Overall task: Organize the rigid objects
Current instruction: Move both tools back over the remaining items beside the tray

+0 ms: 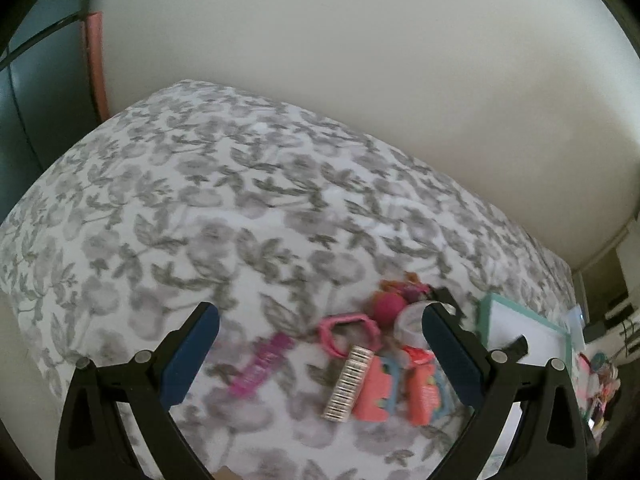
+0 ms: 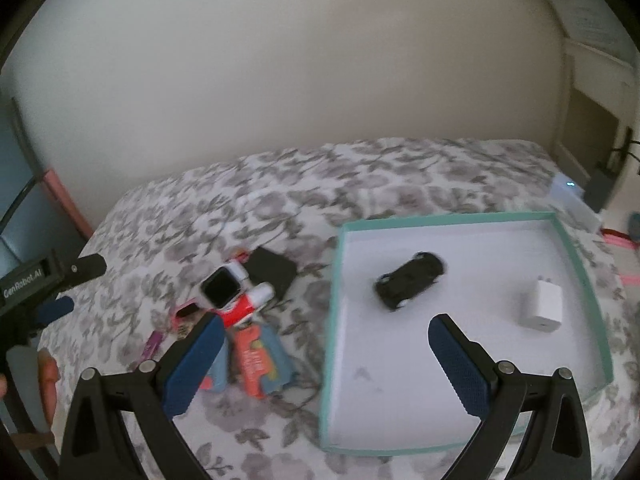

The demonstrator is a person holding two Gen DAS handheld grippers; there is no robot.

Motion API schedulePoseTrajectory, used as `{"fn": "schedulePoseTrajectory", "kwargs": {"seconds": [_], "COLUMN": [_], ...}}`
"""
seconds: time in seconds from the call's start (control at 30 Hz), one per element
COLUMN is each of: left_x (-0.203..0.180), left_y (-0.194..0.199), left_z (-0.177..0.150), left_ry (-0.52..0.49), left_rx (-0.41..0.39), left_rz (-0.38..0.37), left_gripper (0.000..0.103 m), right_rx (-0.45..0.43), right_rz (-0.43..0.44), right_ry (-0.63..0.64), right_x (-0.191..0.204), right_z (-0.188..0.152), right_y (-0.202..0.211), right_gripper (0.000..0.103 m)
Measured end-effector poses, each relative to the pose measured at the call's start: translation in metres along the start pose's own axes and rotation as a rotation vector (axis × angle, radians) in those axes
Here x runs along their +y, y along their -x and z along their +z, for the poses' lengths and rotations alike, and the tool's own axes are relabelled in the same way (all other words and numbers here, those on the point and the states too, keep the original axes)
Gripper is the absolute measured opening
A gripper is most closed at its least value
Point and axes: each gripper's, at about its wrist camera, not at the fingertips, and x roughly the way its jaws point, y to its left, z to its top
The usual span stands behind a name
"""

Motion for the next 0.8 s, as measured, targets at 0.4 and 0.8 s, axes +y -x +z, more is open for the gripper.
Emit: {"fn": "schedulePoseTrajectory", "kwargs": {"seconds": [0.4, 0.8], "left_x": [0.052, 0.046], "left_y": [-0.041, -0.096], "left_z": [-0.012, -0.048], "left_ry": [-0.042, -0.120], "left_rx": [0.076, 0.222], "left_rz": [0.038, 0.028], "left_gripper": [0.101, 0.101], "right_rx": [0.205, 0.298], "right_rz": [0.073, 0.060], "right_ry": [0.188, 0.278], "right_x": [0.051, 0.056], "right_z": [-0.024, -0.033], "right_y": [-0.061, -0.101], "right_gripper": [0.103, 0.103]}}
